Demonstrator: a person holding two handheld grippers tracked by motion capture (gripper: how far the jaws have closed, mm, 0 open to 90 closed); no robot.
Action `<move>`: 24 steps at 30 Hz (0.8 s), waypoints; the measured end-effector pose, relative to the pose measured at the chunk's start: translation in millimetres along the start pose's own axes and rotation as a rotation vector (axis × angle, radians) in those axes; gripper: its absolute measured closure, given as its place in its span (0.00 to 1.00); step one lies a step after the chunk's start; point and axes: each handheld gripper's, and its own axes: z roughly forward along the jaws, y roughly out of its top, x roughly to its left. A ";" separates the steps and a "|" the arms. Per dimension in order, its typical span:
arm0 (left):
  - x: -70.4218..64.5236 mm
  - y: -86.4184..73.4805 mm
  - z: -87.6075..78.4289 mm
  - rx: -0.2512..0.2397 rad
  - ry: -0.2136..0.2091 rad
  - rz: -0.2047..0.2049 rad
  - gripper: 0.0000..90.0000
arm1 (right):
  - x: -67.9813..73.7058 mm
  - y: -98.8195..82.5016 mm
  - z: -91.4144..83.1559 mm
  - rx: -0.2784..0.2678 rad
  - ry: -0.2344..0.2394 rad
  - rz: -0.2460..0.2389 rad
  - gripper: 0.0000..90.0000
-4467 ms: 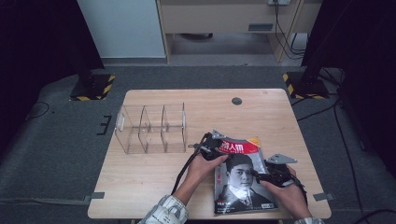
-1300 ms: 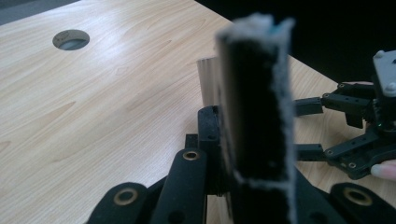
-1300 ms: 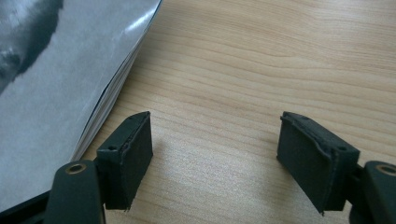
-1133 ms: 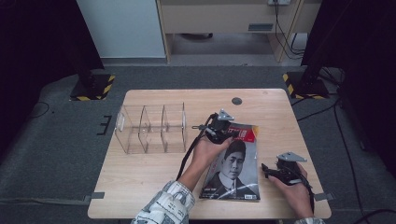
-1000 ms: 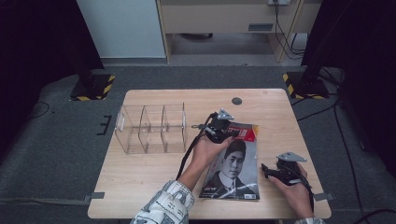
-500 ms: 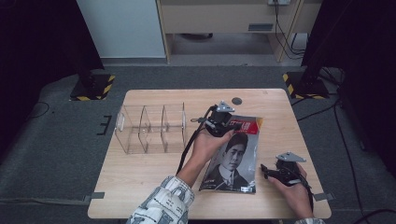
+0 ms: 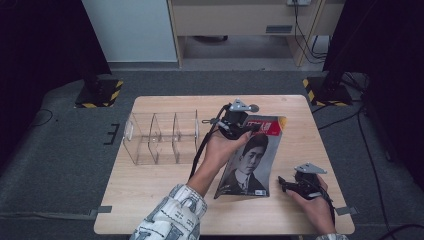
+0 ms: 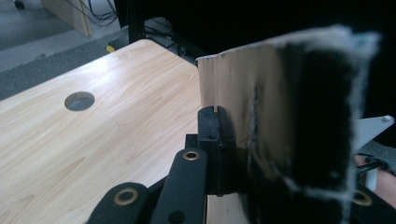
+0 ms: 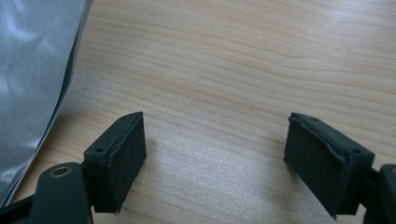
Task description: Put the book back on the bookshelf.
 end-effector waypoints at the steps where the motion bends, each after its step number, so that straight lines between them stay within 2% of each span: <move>1: 0.3 1.2 -1.5 -0.005 -0.002 -0.002 0.96 | 0.1 0.0 0.0 0.001 0.001 0.000 0.23; 9: 4.6 7.4 -7.5 -0.019 0.012 -0.004 0.96 | 0.0 0.2 0.3 0.001 -0.001 -0.002 0.22; 24: 21.5 11.1 -24.0 -0.099 0.013 -0.058 0.96 | 0.7 1.9 2.3 0.005 0.003 -0.014 0.21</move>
